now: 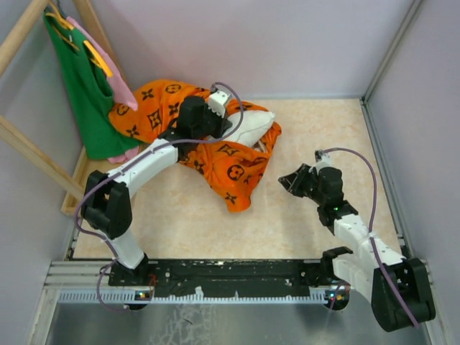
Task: Remove the pillowcase from the pillow
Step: Remove the pillow from the pillowcase.
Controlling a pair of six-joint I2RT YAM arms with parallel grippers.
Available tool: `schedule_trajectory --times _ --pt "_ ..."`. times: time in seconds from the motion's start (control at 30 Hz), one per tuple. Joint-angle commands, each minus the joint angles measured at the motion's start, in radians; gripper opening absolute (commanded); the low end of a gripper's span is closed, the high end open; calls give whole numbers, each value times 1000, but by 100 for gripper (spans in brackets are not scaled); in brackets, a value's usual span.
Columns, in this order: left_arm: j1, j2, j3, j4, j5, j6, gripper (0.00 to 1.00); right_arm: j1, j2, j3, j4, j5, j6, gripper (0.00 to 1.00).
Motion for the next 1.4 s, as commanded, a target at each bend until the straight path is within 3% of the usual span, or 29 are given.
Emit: schedule_trajectory --times 0.0,0.17,0.27,0.43,0.57,0.63,0.9,1.13,1.2,1.23,1.3,1.37 --pt "71 12 123 -605 347 250 0 8 -22 5 -12 20 -19 19" --pt "67 100 297 -1003 778 477 0 9 -16 -7 -21 22 -25 19" --pt "67 121 361 -983 804 425 0 10 -18 -15 -19 23 -22 19" --pt "65 54 244 -473 584 105 0 10 -25 -20 -17 21 -21 19" --pt "65 -37 -46 211 272 -25 0 9 -39 -21 -18 12 -13 20" --pt "69 -15 -135 420 105 -57 0 10 -41 -26 -13 3 -5 20" --pt "72 141 10 283 -247 -53 0 11 -74 -47 -16 0 6 20" --pt "37 154 -16 350 -370 -151 0 11 -58 -73 22 -1 19 20" --pt "27 184 8 317 -331 -193 0 11 -53 -69 18 -2 14 20" --pt "28 189 8 324 -237 -206 0 11 -53 -60 10 0 10 20" --pt "42 188 23 321 25 -208 0 11 -58 -44 -17 3 -7 20" --pt "56 198 133 143 301 -161 0 11 -71 -35 -40 14 -20 20"
